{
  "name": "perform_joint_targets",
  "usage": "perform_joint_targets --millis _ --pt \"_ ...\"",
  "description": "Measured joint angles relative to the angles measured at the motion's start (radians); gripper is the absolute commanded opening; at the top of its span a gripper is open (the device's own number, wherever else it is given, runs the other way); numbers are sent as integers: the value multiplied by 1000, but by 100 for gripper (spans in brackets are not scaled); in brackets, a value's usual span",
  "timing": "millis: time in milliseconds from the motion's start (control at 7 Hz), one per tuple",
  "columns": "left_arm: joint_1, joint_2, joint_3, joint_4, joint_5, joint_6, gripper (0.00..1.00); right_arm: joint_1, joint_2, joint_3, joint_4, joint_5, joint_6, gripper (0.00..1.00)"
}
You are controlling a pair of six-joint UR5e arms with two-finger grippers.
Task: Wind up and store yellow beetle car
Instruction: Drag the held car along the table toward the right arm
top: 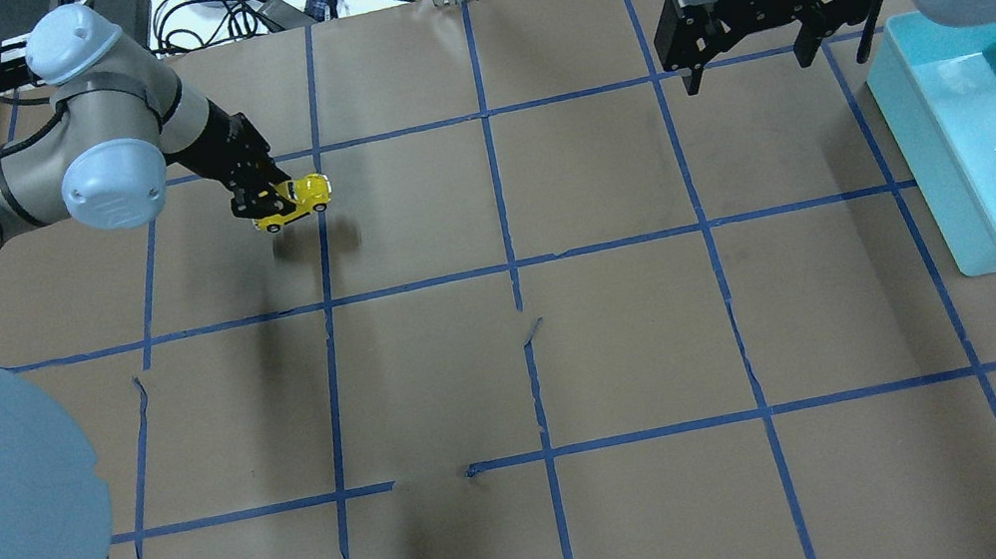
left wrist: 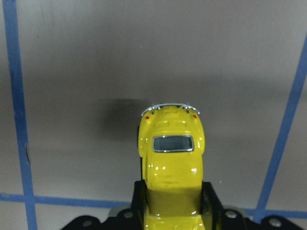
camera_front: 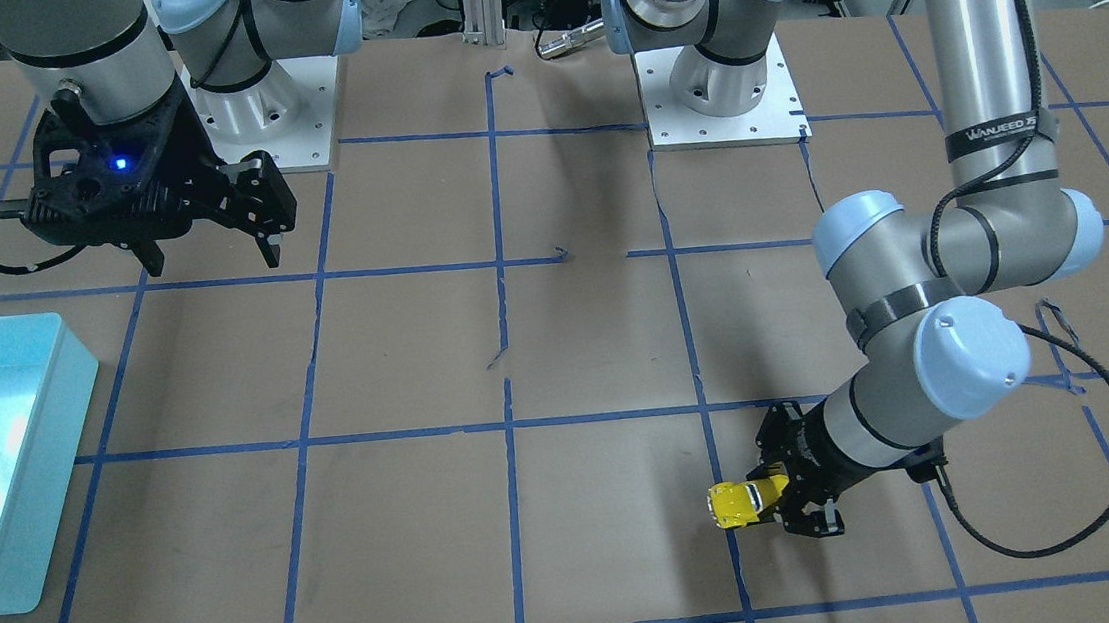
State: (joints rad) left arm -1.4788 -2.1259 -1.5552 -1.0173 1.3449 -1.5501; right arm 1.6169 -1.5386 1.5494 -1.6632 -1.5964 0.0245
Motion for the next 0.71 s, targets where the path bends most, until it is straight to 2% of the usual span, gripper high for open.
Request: perform_joint_targets --millis 286,714 --pt "-47 -8 -8 -7 -3 10 0 0 0 -1 0 0 0 100" --pt "-53 -19 -14 -11 20 118 0 0 0 1 4 1 1 100"
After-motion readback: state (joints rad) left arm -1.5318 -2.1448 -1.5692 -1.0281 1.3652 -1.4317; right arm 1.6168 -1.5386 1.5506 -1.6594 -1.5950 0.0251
